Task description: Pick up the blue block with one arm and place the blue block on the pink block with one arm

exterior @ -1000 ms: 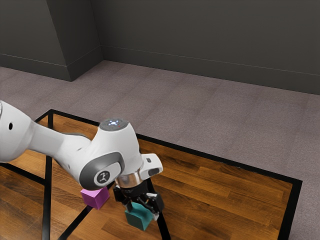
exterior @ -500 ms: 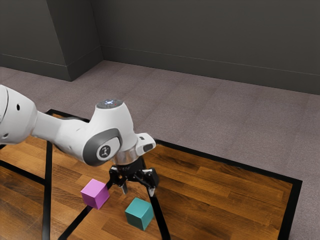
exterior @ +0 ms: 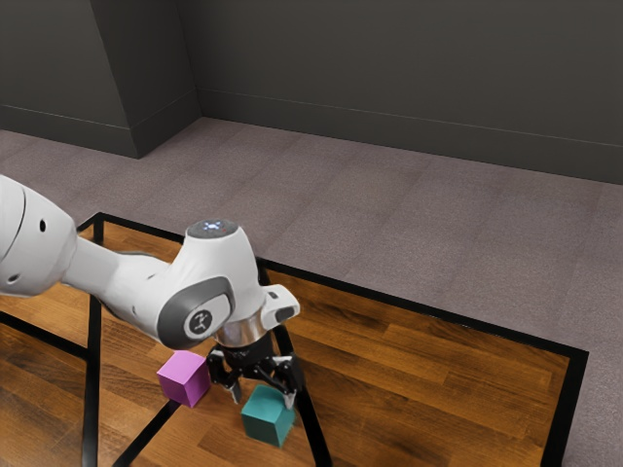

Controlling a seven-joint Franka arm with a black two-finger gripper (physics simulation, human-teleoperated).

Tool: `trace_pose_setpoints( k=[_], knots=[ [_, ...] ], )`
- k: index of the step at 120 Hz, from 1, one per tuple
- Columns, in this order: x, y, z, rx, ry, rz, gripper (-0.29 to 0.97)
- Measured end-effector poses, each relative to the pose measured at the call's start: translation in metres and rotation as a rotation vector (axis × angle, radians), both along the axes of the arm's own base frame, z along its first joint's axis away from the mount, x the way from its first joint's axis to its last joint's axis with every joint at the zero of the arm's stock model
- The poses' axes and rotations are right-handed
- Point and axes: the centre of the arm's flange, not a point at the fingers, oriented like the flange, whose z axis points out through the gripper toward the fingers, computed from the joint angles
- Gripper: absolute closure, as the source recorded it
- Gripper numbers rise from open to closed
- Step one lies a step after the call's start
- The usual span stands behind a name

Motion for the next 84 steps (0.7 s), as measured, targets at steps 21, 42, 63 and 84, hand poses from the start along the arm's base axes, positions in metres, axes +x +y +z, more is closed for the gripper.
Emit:
trace_pose_setpoints(
  k=[21, 42, 63, 84],
  knots=[
    [-0.006, 0.004, -0.010, 0.004, 0.004, 0.018, 0.00],
    [-0.019, -0.008, -0.017, 0.008, 0.003, 0.003, 0.03],
    [-0.016, -0.006, -0.013, 0.008, -0.015, 0.026, 0.24],
    [-0.013, -0.006, -0.005, 0.015, -0.037, 0.050, 0.39]
  ],
)
